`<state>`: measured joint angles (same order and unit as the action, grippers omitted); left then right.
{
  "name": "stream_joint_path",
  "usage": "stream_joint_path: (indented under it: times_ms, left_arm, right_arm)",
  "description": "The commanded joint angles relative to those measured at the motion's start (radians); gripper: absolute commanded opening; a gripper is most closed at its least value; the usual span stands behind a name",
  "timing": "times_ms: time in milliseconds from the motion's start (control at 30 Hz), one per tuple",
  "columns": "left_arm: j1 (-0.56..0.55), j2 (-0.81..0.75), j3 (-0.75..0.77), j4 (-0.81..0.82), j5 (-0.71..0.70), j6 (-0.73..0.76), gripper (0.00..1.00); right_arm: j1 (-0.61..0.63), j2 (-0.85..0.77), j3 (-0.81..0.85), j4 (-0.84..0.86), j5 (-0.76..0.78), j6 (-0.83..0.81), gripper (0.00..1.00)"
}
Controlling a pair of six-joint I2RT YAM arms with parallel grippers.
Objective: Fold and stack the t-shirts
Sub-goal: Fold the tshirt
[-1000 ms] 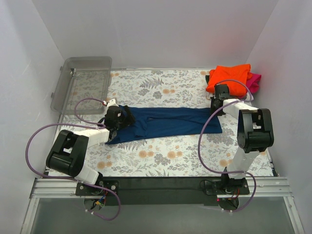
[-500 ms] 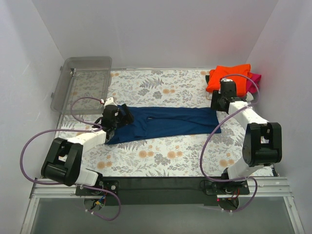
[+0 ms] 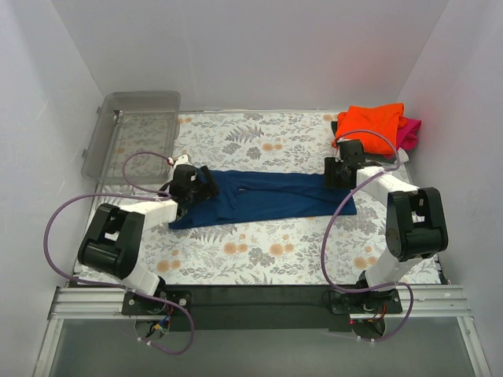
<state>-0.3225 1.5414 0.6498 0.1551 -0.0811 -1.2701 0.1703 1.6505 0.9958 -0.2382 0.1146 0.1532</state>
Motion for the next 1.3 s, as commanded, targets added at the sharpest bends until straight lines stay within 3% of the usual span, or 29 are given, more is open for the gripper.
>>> stream_joint_path:
  times_ms: [0, 467, 767, 1267]
  left_arm:
    - [0.007, 0.069, 0.05, 0.001, 0.046, -0.006, 0.78]
    - [0.005, 0.371, 0.347, -0.06, -0.02, 0.069, 0.78]
    - [0.008, 0.611, 0.644, -0.15, -0.052, 0.113, 0.78]
    - [0.005, 0.804, 0.928, -0.209, 0.003, 0.14, 0.78]
  right_arm:
    - [-0.002, 0.037, -0.032, 0.039, -0.024, 0.008, 0.53]
    - [0.101, 0.048, -0.138, -0.033, -0.006, 0.058, 0.53]
    - [0.218, -0.102, -0.197, -0.13, 0.019, 0.143, 0.54]
    - [0.483, -0.313, -0.306, -0.196, -0.047, 0.312, 0.55]
